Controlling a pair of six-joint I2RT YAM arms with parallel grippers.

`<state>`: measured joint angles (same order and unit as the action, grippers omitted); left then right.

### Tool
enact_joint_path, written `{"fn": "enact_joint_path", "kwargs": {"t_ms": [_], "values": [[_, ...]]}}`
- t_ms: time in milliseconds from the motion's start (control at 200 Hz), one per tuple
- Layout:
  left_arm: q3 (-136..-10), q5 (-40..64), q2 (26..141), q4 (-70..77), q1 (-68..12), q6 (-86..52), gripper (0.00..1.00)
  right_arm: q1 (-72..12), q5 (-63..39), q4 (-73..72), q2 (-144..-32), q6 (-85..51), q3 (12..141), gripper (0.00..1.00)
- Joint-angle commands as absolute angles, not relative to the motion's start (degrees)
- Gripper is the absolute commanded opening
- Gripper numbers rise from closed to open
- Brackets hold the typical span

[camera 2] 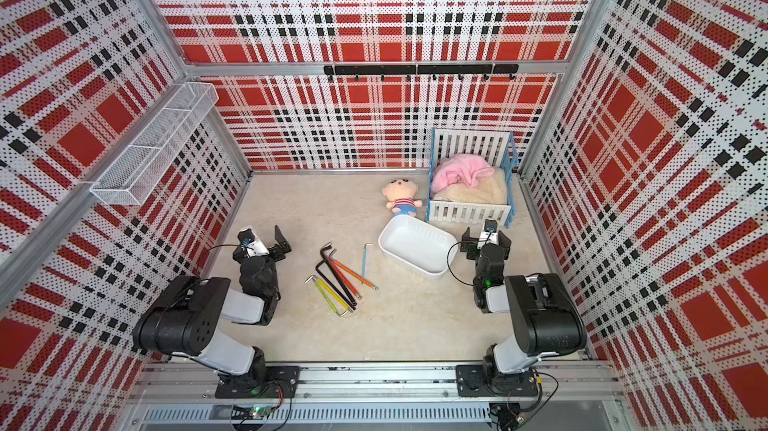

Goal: Put the hex key on the desktop into the storage box
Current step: Pick up the Allen key from the center of the board.

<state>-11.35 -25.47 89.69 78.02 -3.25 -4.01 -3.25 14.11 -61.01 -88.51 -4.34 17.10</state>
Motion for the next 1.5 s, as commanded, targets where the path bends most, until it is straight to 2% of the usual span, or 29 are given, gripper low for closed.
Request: {"fn": "enact_joint_path", "kwargs": {"t_ms": [0,771,857,937,1117,1292,1353,1378,1408,1448,1498], "values": [[-11.6,-25.1,89.6,79.6,-3.2,-4.0,0.99,-2.9,13.9,-61.9,-88.4,-5.0,17.3,1.0],[-11.5,-25.1,89.6,79.6,-3.2,-4.0,0.99,-2.8,13.4,-62.3,-88.1,-4.7,17.1,1.0],[-11.6,-25.6,88.6,79.7,-3.7,-3.2,0.99,-2.8,12.1,-53.0,-84.5,-3.9,20.2,1.0],[-13.6,-29.1,84.6,73.2,-6.6,-0.6,0.99,-2.9,12.1,-41.8,-81.3,-3.9,25.5,1.0],[-16.8,-36.7,76.4,66.5,-13.7,3.9,0.99,-3.5,14.1,-37.0,-70.9,-5.1,29.3,1.0],[-26.8,-38.8,66.3,53.5,-19.8,0.5,0.99,-10.4,18.7,-23.5,-61.2,0.1,45.7,1.0],[-33.3,-36.6,63.7,39.1,-20.4,-10.0,0.99,-11.2,22.0,-14.6,-60.1,-9.3,54.9,1.0],[-37.4,-33.5,62.7,29.3,-20.4,-15.2,0.99,-10.4,24.3,-7.9,-60.8,-18.1,59.2,1.0],[-40.7,-29.0,62.0,20.3,-20.0,-20.4,0.99,-8.9,26.3,6.8,-62.7,-32.7,65.9,1.0],[-41.1,-27.6,62.0,18.5,-18.8,-30.3,0.99,-6.5,26.7,26.7,-66.0,-50.0,74.4,1.0],[-40.3,-15.8,62.7,18.8,-11.8,-42.0,0.99,-2.0,26.7,26.7,-69.0,-51.6,76.8,1.0]]}}
